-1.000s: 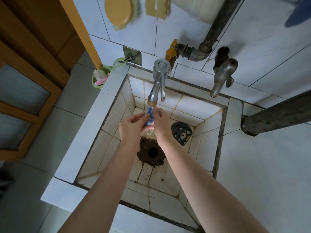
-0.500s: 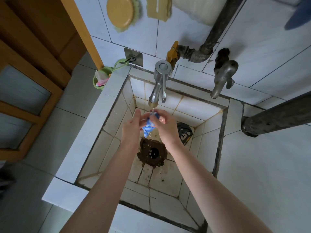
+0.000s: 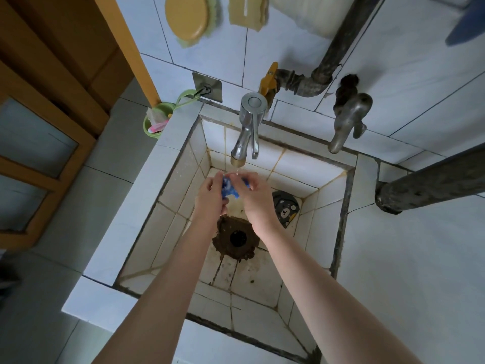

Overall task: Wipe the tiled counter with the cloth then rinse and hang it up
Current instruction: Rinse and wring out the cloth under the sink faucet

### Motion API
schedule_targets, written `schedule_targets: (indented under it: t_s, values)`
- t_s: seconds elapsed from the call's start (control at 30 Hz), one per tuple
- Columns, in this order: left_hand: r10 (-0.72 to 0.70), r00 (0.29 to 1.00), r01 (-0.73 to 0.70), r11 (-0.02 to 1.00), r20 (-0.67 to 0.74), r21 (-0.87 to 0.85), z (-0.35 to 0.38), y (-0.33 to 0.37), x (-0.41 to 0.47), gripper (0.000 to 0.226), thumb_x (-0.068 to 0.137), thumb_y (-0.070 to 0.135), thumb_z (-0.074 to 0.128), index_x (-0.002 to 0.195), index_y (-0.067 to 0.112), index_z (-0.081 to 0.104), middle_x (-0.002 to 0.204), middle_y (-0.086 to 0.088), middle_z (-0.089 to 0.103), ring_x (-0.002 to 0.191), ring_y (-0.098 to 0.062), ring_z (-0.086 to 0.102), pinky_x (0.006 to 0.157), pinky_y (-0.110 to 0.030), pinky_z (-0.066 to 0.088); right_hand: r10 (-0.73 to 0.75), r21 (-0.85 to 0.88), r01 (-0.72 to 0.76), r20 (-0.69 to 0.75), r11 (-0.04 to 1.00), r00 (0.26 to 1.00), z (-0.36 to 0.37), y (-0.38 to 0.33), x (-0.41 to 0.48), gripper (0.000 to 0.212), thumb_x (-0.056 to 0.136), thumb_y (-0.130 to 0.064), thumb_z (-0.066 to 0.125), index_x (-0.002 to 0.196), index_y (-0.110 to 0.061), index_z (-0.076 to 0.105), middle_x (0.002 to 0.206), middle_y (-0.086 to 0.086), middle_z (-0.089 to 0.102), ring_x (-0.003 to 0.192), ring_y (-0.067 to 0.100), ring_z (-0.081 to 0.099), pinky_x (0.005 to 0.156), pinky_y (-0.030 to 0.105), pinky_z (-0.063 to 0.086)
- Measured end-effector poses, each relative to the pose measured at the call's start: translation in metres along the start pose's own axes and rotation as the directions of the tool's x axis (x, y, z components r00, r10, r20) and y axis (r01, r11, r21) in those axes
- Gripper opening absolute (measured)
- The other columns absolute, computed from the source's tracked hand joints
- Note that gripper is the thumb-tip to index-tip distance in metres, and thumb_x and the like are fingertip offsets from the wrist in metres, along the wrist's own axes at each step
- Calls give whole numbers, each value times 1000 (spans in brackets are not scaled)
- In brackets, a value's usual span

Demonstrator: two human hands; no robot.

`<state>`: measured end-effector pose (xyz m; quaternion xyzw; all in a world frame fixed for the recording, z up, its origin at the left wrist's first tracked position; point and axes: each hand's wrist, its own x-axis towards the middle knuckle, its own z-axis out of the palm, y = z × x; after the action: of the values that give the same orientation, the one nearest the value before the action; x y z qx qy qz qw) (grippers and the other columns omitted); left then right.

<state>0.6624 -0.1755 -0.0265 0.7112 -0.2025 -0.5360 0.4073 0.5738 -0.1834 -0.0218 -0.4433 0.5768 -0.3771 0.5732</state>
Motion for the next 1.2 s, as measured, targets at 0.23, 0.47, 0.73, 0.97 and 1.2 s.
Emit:
schedule_targets:
  t_s: [0.23,0.47,0.73,0.97,1.2]
  values:
    - [36,998,-40,997,60,72,7,4,-3,35,102,29,30,115,10,56,75,7,50,61,-2,47,40,-10,42,133,124,-146,104,982,986,23,-12,-5,30,101,-29,37,116,-19,60,116,16,62,92,31,62,68,53,51]
    - [38,999,-38,999,17,28,8,5,-6,28,100,27,38,110,9,57,63,2,46,35,-3,37,37,-16,31,137,61,-135,-22,989,990,11,-6,15,29,102,-23,35,89,-17,60,88,7,63,86,25,62,89,41,50]
    - [24,1000,-22,997,-18,76,7,6,-7,28,101,32,35,107,15,56,78,0,58,59,-8,51,39,-13,39,126,203,-133,45,970,991,23,-1,-5,29,101,-28,35,109,-9,56,80,-1,60,66,9,61,53,21,50]
    - [45,999,-44,998,27,-39,7,8,-3,29,100,28,39,106,9,59,64,-1,52,44,-2,45,45,-19,37,185,363,-218,124,906,975,12,-10,7,27,101,-32,32,97,-22,57,86,1,59,82,12,57,79,30,47]
    - [67,992,-61,997,111,-54,2,8,-10,26,97,31,45,96,18,67,92,-13,67,89,-26,64,78,-39,51,99,134,-106,56,985,994,21,-11,9,30,102,-23,33,118,-8,54,102,9,62,77,11,65,64,21,50]
